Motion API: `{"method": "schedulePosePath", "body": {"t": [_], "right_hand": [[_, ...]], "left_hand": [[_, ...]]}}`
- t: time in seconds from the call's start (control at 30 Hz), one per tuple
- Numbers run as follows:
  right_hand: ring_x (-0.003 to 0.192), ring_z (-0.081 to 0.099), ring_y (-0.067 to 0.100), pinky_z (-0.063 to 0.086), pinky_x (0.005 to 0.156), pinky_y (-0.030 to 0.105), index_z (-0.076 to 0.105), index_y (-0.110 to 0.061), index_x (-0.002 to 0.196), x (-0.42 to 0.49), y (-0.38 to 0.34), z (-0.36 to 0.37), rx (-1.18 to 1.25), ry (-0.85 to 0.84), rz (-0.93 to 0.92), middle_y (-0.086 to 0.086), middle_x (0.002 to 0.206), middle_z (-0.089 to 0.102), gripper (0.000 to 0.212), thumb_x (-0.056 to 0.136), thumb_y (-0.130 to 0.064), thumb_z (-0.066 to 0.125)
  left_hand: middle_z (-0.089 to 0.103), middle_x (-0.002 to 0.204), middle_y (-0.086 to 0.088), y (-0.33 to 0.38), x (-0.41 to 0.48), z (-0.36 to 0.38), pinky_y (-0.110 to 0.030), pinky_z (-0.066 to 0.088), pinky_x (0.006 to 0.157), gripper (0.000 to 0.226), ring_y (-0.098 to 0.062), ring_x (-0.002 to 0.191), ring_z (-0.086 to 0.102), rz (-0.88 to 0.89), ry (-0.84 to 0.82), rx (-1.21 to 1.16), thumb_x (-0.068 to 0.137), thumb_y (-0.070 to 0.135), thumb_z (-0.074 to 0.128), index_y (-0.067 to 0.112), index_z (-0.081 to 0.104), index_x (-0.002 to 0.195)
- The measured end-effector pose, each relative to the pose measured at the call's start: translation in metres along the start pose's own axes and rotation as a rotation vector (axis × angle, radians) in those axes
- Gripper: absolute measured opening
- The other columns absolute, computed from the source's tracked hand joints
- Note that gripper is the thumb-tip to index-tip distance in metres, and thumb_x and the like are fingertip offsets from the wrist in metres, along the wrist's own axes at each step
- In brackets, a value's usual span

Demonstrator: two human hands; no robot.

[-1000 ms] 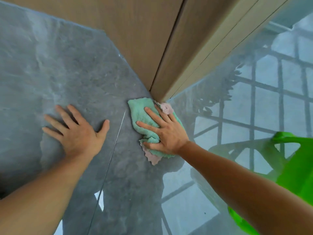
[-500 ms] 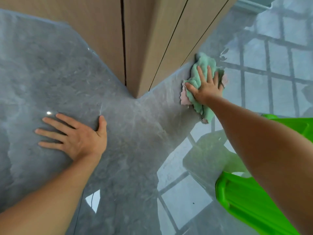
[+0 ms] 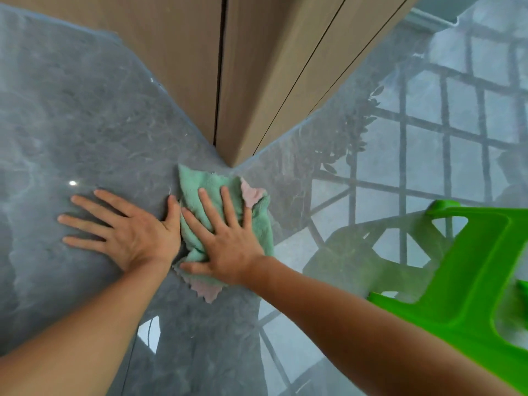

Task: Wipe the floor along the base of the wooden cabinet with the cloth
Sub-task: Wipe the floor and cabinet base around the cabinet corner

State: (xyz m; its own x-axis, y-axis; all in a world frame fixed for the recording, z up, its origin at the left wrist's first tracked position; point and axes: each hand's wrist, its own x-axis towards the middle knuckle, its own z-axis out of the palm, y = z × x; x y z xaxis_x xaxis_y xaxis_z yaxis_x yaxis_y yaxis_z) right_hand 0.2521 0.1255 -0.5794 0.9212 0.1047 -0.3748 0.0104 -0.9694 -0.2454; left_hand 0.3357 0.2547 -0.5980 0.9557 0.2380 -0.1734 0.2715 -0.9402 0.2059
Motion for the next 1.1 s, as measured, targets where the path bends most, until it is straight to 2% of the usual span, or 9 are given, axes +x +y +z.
{"method": "schedulePosePath", "body": {"t": [0.2,0.27,0.4,0.5,0.6,0.67,0.8,0.9,1.1], "right_hand": [[0.152,-0.003,0.032,0.002,0.114,0.066,-0.001,-0.043,0.153,0.008,0.091,-0.031,-0.219,0.018,-0.186,-0.003,0.167,0.0,0.079,0.087,-0.078,0.023],[0.151,-0.004,0.033,0.007,0.115,0.069,-0.005,-0.044,0.152,0.008,0.133,-0.042,-0.217,0.006,-0.02,-0.005,0.164,-0.003,0.078,0.085,-0.081,0.01],[0.149,-0.019,0.035,-0.003,0.117,0.064,-0.018,-0.052,0.147,-0.002,0.187,-0.057,0.006,0.017,0.627,-0.001,0.164,-0.019,0.082,0.077,-0.088,0.007],[0.149,-0.018,0.038,0.0,0.116,0.066,-0.017,-0.052,0.147,0.002,0.197,-0.074,0.081,-0.064,0.713,-0.001,0.164,-0.023,0.087,0.074,-0.09,0.014],[0.148,-0.017,0.04,0.001,0.115,0.069,-0.011,-0.045,0.152,0.009,0.161,-0.069,0.216,0.01,0.795,0.003,0.164,-0.021,0.089,0.081,-0.084,0.025],[0.147,-0.021,0.042,-0.004,0.114,0.07,-0.011,-0.04,0.153,0.006,0.118,-0.055,0.223,0.023,0.752,0.007,0.164,-0.022,0.093,0.081,-0.083,0.029],[0.144,-0.027,0.042,-0.007,0.109,0.076,-0.006,-0.045,0.152,0.007,0.019,-0.024,0.091,-0.076,0.251,0.002,0.166,-0.014,0.092,0.077,-0.083,0.03],[0.147,-0.024,0.037,-0.007,0.11,0.073,0.004,-0.045,0.153,0.018,-0.006,-0.021,0.03,-0.091,0.047,-0.007,0.166,-0.01,0.079,0.084,-0.077,0.026],[0.149,-0.019,0.032,-0.006,0.114,0.068,-0.002,-0.048,0.153,0.009,0.044,-0.049,-0.005,-0.096,0.149,-0.008,0.166,-0.01,0.07,0.091,-0.075,0.021]], "left_hand": [[0.005,0.16,-0.038,-0.001,0.0,-0.002,-0.081,0.002,0.111,0.114,-0.065,0.144,0.001,0.001,-0.032,-0.01,0.076,0.074,0.044,-0.004,0.009,0.152],[0.005,0.161,-0.038,0.0,0.0,-0.004,-0.08,0.002,0.111,0.114,-0.064,0.144,0.001,-0.002,-0.042,-0.007,0.076,0.074,0.044,-0.004,0.009,0.152],[0.005,0.16,-0.039,0.001,-0.001,-0.005,-0.081,0.002,0.111,0.114,-0.065,0.144,0.001,0.005,-0.059,-0.02,0.076,0.073,0.044,-0.004,0.009,0.152],[0.008,0.159,-0.039,0.0,0.0,-0.005,-0.081,0.003,0.11,0.114,-0.066,0.143,0.003,0.006,-0.043,-0.031,0.075,0.073,0.045,-0.004,0.01,0.152],[0.01,0.159,-0.04,0.0,0.0,-0.004,-0.081,0.004,0.109,0.114,-0.066,0.143,0.005,-0.005,-0.051,-0.032,0.075,0.073,0.046,-0.004,0.012,0.151],[0.01,0.159,-0.04,0.002,0.0,-0.005,-0.081,0.004,0.11,0.114,-0.066,0.143,0.006,-0.011,-0.061,-0.036,0.074,0.072,0.046,-0.005,0.012,0.151],[0.008,0.16,-0.039,0.002,0.0,-0.008,-0.081,0.002,0.11,0.115,-0.065,0.144,0.003,0.003,-0.089,-0.037,0.075,0.074,0.043,-0.005,0.011,0.152],[0.006,0.162,-0.035,-0.006,-0.001,-0.012,-0.077,0.0,0.112,0.112,-0.062,0.146,0.0,0.032,-0.086,-0.053,0.078,0.075,0.042,-0.002,0.01,0.153],[0.009,0.166,-0.024,-0.027,-0.013,-0.031,-0.064,0.001,0.12,0.093,-0.052,0.151,0.001,0.097,-0.126,-0.078,0.087,0.059,0.057,0.009,0.019,0.155]]}}
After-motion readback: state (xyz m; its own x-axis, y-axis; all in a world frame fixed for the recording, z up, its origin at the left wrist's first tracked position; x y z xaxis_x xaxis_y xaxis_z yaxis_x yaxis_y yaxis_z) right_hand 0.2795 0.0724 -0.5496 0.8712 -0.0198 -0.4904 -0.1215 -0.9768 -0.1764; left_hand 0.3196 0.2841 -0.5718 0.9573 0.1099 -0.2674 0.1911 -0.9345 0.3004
